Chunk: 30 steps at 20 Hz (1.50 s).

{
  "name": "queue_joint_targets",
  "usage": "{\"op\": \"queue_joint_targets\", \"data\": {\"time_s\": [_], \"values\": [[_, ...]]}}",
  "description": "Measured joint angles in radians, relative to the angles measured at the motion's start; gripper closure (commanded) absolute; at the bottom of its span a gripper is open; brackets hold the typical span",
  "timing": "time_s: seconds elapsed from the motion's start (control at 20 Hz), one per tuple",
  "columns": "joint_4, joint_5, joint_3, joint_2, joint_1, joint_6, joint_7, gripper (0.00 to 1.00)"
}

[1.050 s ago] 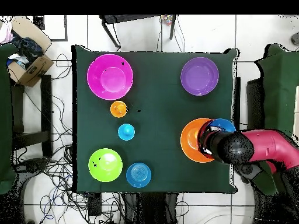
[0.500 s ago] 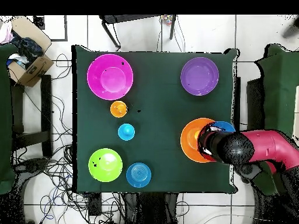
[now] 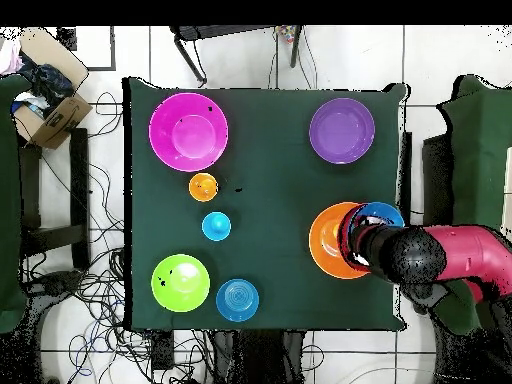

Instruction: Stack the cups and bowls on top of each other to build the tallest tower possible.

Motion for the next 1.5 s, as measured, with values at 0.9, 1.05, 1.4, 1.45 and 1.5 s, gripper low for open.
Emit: {"op": "queue_joint_targets", "data": {"time_s": [0.9,1.05,1.4,1.45,1.5], "values": [[-0.074,0.015,0.004,0.062,-0.076,0.015,0.0,0.0],[-0.074,0.015,0.004,0.081,-0.076,0.015,0.0,0.0],[-0.077,0.014,0.004,0.123,-0.076,0.015,0.0,0.0],[-0.078,0.011,0.004,0.13,-0.076,0.015,0.0,0.0],[-0.08,0.007,0.004,0.137,-0.076,0.015,0.0,0.0]]}}
